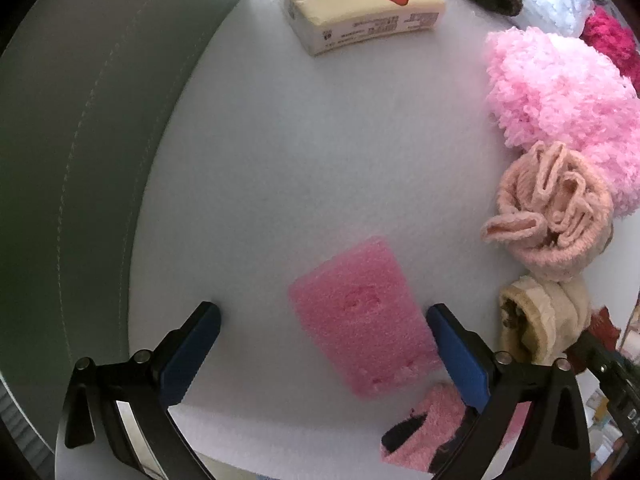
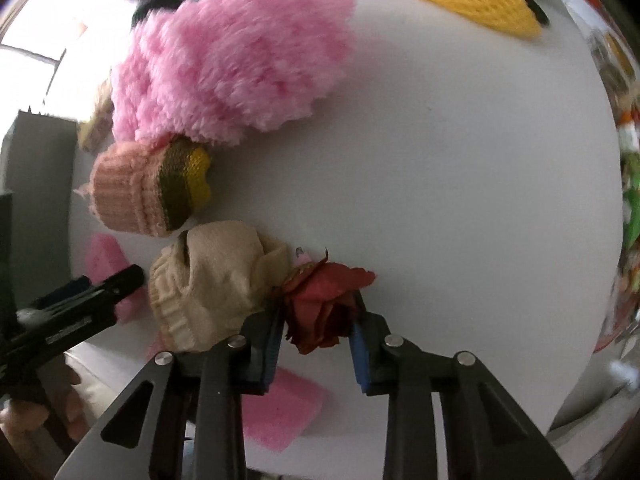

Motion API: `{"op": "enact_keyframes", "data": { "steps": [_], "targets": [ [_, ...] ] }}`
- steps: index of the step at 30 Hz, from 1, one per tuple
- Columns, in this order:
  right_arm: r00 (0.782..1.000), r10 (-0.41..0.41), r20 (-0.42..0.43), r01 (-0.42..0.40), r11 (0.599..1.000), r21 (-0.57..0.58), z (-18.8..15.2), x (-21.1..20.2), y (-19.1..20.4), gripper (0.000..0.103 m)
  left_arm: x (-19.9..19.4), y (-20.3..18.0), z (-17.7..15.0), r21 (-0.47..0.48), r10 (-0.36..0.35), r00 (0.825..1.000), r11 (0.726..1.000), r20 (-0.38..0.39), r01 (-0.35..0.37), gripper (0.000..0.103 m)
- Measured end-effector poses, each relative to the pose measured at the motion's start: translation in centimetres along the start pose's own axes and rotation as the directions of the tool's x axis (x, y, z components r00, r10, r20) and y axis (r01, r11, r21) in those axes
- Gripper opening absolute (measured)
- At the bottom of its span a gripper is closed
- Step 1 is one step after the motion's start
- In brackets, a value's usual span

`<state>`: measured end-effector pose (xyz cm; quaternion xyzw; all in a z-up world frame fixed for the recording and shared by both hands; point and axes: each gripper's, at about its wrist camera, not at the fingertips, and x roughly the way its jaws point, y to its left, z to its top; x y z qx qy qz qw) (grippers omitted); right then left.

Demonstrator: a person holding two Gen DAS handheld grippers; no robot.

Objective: Organize soft objects
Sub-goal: 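Grasp the pink foam sponge with the left tool while the right tool grasps the red fabric flower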

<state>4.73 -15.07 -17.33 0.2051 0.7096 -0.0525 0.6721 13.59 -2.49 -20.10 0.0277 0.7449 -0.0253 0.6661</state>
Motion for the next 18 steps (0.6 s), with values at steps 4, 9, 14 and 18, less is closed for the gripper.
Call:
{"op": "enact_keyframes", "data": {
  "steps": [4,9,14,18],
  "targets": [
    [0.999,0.049,0.012,-0.050,0.994,0.094,-0.9,-1.7,-3.2,0.032,-1.0,-0.6,-0.3,0.092,-0.001,0.999,0.996,0.039,-0.003,0.062],
    [0.997,0.080,0.021,-0.083,0.981,0.178,-2.4,-2.8,-5.7,0.032,-1.6,-0.1,-1.4,0.147,-0.053,0.998,0.988,0.020,0.049,0.060],
    [0.995,0.099,0.023,-0.102,0.971,0.215,-3.0,-2.6,-5.2,0.032,-3.6,-0.1,-2.6,0.221,-0.064,0.997,0.974,0.046,0.052,0.060],
    [0.994,0.111,0.011,-0.111,0.971,0.214,-4.1,-2.8,-4.1,0.032,-5.4,-1.0,-4.8,0.313,-0.059,0.994,0.949,0.086,0.030,0.060]
  ]
}}
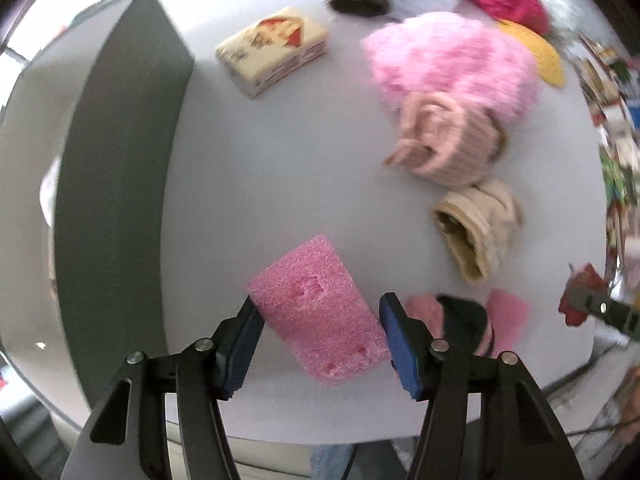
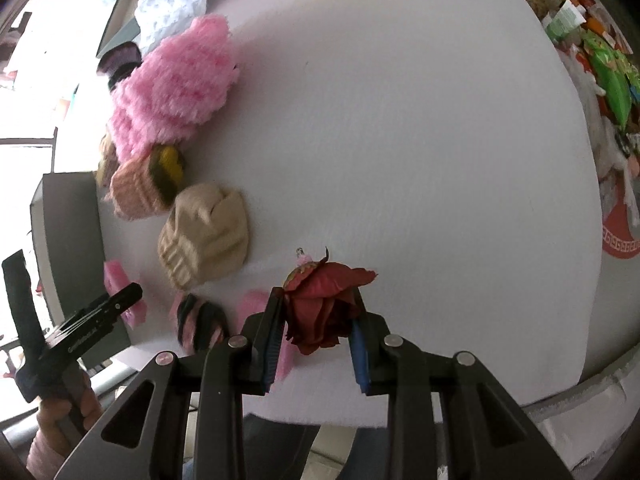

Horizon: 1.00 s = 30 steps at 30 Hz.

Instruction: Organize soft objects

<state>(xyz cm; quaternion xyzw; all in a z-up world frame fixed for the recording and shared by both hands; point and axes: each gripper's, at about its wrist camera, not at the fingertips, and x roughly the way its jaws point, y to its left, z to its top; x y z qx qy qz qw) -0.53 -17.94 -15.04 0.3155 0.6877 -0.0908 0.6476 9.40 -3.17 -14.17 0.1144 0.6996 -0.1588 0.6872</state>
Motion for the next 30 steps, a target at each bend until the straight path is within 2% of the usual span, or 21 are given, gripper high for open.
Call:
{"op": "enact_keyframes", "data": {
  "steps": [1,4,9,10,11,15,16,20,23,30],
  "targets": [
    [1.000,0.000,0.000,0.000,1.000,0.000,-1.1,0.9,0.0,0.032,-0.3,-0.5,-0.3,0.019,0.004,1.000,1.000,0.010,-0.005,0.060],
    [1.000,-0.003,0.003,0.003,1.000,-0.015,-2.8,0.2,0.9,0.032,-0.8,-1.6,-1.0,0.052,0.000,1.000,0.999,0.028,-0.002,0.060],
    [1.000,-0.019,0.013,0.020,0.999,-0.046,-4.1,-1.1,2.2,0.032,-2.3,-1.8,-2.0,0.069,-0.035,0.998,0.997,0.054,0.031,0.060],
    [1.000,-0.018,0.017,0.019,0.999,-0.048,-4.0,-1.1,2.6,0.032,-1.8,-1.2,-1.5,0.071,-0.038,0.997,0.997,0.063,0.034,0.060],
    [1.000,-0.016,0.021,0.017,0.999,-0.049,-3.9,-1.1,3.1,0.032,-2.7,0.1,-1.1,0.072,-0.040,0.996,0.997,0.073,0.035,0.060],
    [0.999,-0.006,0.037,0.008,0.998,-0.056,-3.6,-1.7,4.2,0.032,-4.6,1.5,-0.5,0.076,-0.039,0.991,0.997,0.131,0.030,0.060],
    [0.999,-0.005,0.038,0.008,0.998,-0.059,-3.6,-2.3,3.4,0.032,-4.8,1.8,-0.4,0.074,-0.038,0.989,0.997,0.145,0.028,0.060],
    [0.999,-0.004,0.047,0.008,0.997,-0.081,-3.0,-2.8,4.2,0.032,-6.4,3.7,-0.8,0.064,-0.041,0.981,0.998,0.190,0.029,0.060],
    [0.998,-0.005,0.057,0.011,0.995,-0.101,-2.8,-3.3,5.0,0.032,-6.5,3.6,-0.3,0.056,-0.035,0.976,0.998,0.214,0.024,0.060],
    [0.998,-0.012,0.056,0.021,0.988,-0.155,-2.6,-3.4,7.4,0.032,-7.8,5.9,-0.2,0.000,-0.021,0.962,1.000,0.272,0.022,0.060]
  ]
}}
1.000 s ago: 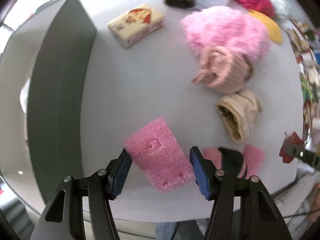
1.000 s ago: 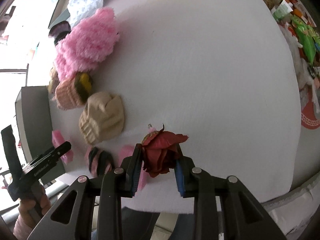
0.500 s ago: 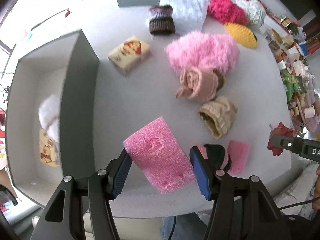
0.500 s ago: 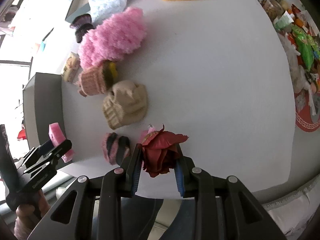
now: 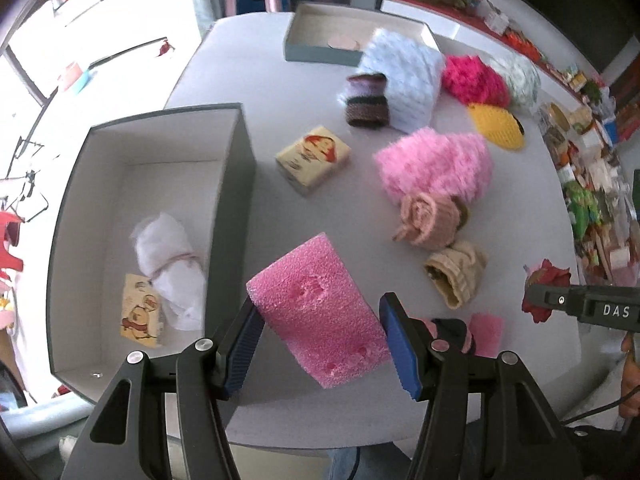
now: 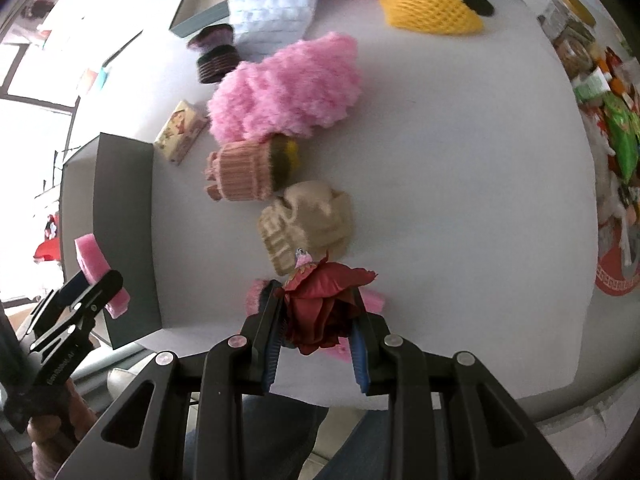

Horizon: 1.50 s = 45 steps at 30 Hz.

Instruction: Organize soft objects

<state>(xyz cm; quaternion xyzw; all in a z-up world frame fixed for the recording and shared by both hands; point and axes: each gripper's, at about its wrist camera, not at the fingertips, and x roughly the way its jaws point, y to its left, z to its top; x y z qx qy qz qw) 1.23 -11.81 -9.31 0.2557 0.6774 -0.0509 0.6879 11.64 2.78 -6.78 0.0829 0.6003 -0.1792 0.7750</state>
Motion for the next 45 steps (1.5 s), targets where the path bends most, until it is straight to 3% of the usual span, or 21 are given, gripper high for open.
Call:
{"op": "enact_keyframes", "data": {
  "steps": [14,20,33,38,45],
  "targets": [
    [0.998,-0.061,0.004,0.061,0.992,-0.108,1.6,-0.7,4.0,0.032,-1.1,3.8,0.4,-0.126,-0.002,0.997,0.992,0.073,0.011,0.060],
    [0.996,-0.092,0.003,0.091,0.980,-0.177,2.5,-0.9,6.5,0.032,-1.5,6.4,0.3,-0.221,0.020,0.995,0.975,0.102,0.003,0.060],
    [0.986,-0.162,0.027,0.159,0.902,-0.401,4.4,-0.4,15.1,0.032,-2.6,13.0,-1.3,-0.411,0.124,0.985,0.909,0.122,-0.063,0.060],
    [0.990,-0.142,0.018,0.134,0.873,-0.468,5.1,0.5,19.1,0.032,-3.0,16.1,-2.4,-0.488,0.158,0.982,0.868,0.099,-0.091,0.060],
    [0.995,-0.103,-0.017,0.077,0.838,-0.540,5.5,2.2,24.8,0.032,-2.6,18.3,-3.1,-0.528,0.178,0.982,0.841,0.061,-0.120,0.060]
  ]
}}
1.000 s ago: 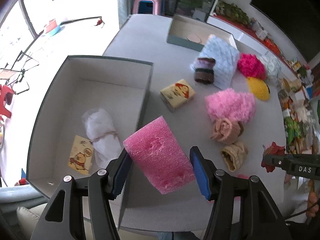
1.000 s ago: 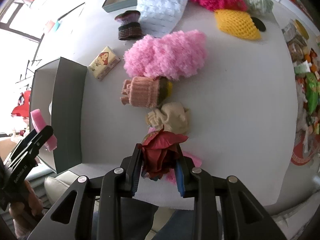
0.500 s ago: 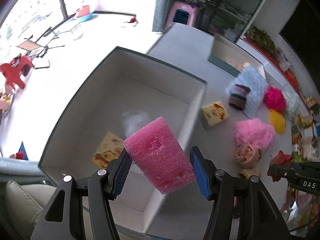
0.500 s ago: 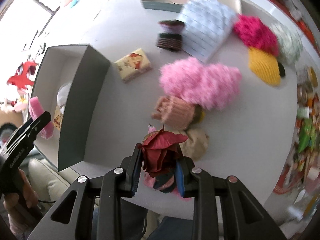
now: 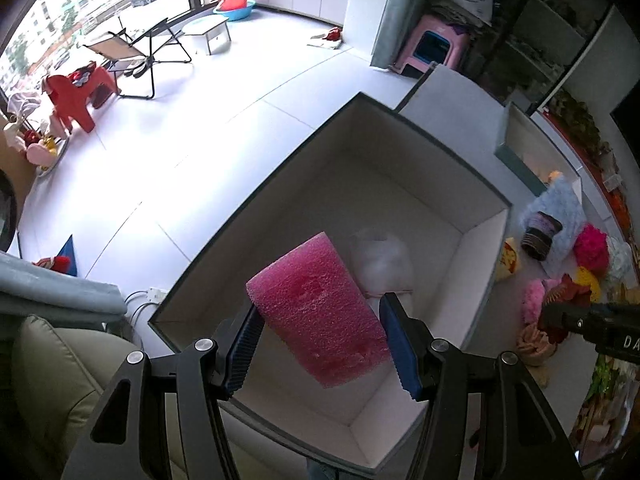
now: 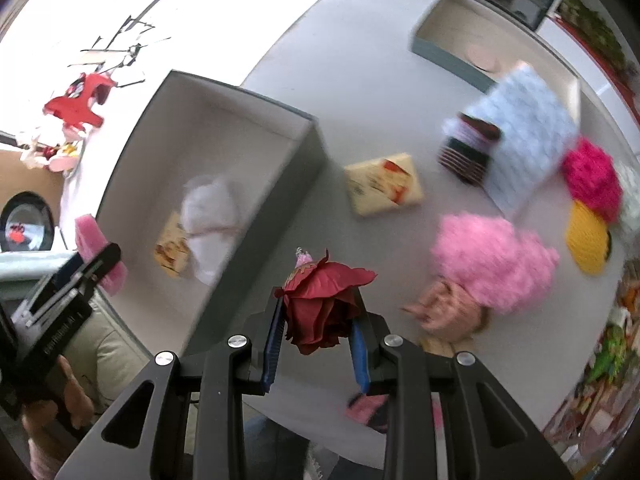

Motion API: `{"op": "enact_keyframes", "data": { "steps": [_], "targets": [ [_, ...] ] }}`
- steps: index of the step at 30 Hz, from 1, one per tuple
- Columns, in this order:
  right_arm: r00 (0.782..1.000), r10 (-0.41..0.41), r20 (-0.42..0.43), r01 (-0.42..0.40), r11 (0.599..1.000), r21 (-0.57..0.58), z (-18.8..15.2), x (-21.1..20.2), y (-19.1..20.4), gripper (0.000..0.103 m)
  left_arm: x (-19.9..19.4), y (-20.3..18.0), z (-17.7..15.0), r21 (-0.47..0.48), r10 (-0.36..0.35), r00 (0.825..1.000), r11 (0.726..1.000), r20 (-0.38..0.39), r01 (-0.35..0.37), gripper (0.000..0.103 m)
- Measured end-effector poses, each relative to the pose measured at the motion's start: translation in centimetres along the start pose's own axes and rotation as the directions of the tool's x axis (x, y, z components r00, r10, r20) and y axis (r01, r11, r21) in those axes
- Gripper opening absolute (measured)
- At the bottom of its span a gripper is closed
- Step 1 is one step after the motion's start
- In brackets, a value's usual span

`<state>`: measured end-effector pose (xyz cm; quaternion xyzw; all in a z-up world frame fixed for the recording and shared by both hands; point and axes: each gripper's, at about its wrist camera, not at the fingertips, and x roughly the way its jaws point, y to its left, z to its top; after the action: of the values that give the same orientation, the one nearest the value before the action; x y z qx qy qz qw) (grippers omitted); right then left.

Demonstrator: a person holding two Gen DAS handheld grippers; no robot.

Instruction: Organize soft objects

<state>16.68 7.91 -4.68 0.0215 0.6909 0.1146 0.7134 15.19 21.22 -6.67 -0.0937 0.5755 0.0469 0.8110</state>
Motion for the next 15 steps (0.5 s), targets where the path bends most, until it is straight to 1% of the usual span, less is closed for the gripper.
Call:
{"op": "enact_keyframes", "data": {
  "steps": [4,9,15],
  "targets": [
    [0.999,0.031,-0.013,-0.031,0.999,-0.036,1.5,0.7,2.5,0.032,0.6,0.4,0.4,-0.007,0.009,1.000,1.000,-0.015,-0.009,0.060],
    [0.999,0.043,-0.015,-0.044,0.995,-0.090,3.4,1.4,5.5,0.032,1.2,0.6,1.5,-0.015,0.014,1.000,1.000,-0.008,-0.014,0.060],
    [0.999,0.040,-0.013,-0.040,0.995,-0.088,5.0,2.2,6.5,0.032,1.9,0.5,2.6,-0.024,0.029,1.000,0.999,0.000,-0.029,0.060]
  ]
}}
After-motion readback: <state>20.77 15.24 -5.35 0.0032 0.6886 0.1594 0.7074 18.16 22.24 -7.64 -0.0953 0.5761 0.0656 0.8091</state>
